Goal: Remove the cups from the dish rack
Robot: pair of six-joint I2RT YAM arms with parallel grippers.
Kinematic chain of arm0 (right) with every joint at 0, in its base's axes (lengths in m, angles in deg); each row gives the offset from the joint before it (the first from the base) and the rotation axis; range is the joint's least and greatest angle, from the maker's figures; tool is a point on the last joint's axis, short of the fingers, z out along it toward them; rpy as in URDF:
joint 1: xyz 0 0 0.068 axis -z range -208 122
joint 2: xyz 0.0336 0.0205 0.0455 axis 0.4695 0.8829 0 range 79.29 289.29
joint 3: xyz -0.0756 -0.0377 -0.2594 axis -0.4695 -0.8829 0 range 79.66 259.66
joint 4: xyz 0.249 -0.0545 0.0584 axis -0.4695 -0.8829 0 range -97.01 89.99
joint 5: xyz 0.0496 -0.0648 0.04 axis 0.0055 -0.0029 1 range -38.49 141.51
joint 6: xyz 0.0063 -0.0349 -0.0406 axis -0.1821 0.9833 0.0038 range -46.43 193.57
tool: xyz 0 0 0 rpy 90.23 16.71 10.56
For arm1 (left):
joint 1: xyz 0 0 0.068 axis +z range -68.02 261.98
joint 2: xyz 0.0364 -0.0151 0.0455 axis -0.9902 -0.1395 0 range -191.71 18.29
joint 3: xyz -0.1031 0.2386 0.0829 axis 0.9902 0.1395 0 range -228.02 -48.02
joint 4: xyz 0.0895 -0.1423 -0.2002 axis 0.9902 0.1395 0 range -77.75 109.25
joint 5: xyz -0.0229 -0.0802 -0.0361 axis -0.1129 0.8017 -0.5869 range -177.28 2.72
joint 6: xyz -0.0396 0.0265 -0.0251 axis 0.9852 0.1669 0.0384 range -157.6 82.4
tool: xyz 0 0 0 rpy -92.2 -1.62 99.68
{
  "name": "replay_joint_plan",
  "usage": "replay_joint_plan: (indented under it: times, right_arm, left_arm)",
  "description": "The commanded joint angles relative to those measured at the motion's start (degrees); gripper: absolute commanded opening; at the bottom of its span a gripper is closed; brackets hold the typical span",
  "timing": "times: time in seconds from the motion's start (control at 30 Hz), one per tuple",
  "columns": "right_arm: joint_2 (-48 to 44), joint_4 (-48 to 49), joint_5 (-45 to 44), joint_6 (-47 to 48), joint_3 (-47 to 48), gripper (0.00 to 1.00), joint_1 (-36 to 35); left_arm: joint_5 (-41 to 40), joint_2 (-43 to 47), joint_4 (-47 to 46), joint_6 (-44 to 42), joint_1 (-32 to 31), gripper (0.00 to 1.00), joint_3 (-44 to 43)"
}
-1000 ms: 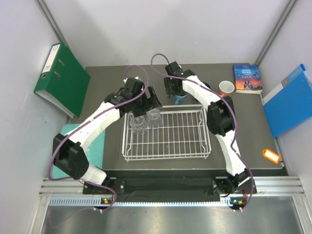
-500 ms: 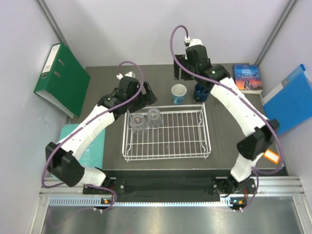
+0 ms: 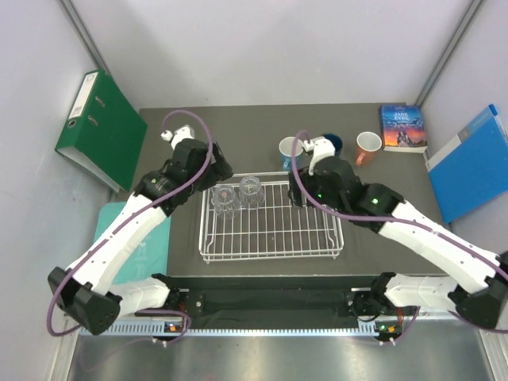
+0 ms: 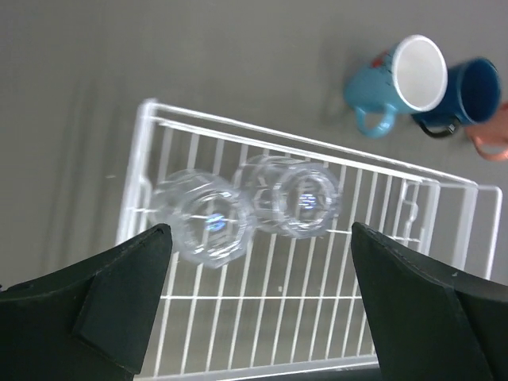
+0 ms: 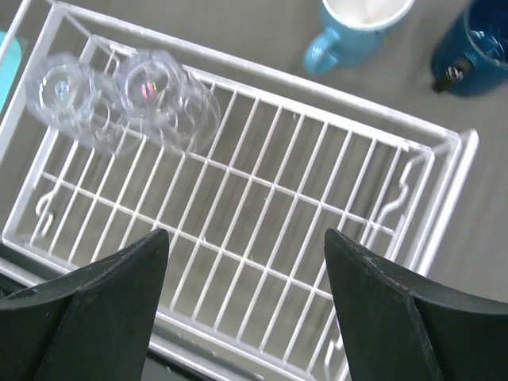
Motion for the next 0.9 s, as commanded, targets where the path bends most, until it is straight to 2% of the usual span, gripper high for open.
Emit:
replay_joint_plan:
  times: [0.0, 0.1, 0.17, 0.3, 0.4, 0.63, 0.87]
  right_arm:
    - [-6.13, 5.51, 0.92, 0.07, -4.85, 0.79, -0.96]
    - [-3.68, 6.83, 1.89, 1.48, -4.60, 0.80, -1.31]
    - [-0.96, 7.18, 2.33, 1.66, -3.28, 0.81, -1.40]
    - [4.31, 9.47, 3.30, 2.45, 0.84, 0.95, -4.20]
    - [10.73, 9.56, 3.21, 2.98, 5.40, 0.98, -7.09]
    - [26.71, 6.84, -2.06, 0.96, 17.98, 1.00, -12.29]
    - [34.29, 3.58, -4.87, -1.15, 26.43, 0.99, -12.38]
  left_arm:
    - [-10.23, 6.73, 6.21, 2.16, -0.13, 0.99, 1.11]
    - [-12.87, 8.14, 10.43, 5.50, -0.22, 0.99, 0.94]
    - [-11.92, 8.41, 11.93, 6.82, -0.22, 0.99, 1.02]
    - [-9.28, 9.46, 11.93, 6.30, -0.22, 0.99, 1.73]
    - [-7.61, 9.73, 10.62, 4.37, -0.22, 0.99, 2.78]
    - [-4.88, 9.03, 10.79, 2.52, -0.22, 0.99, 3.66]
    - [-7.34, 13.50, 7.98, 3.65, -0.13, 0.99, 6.65]
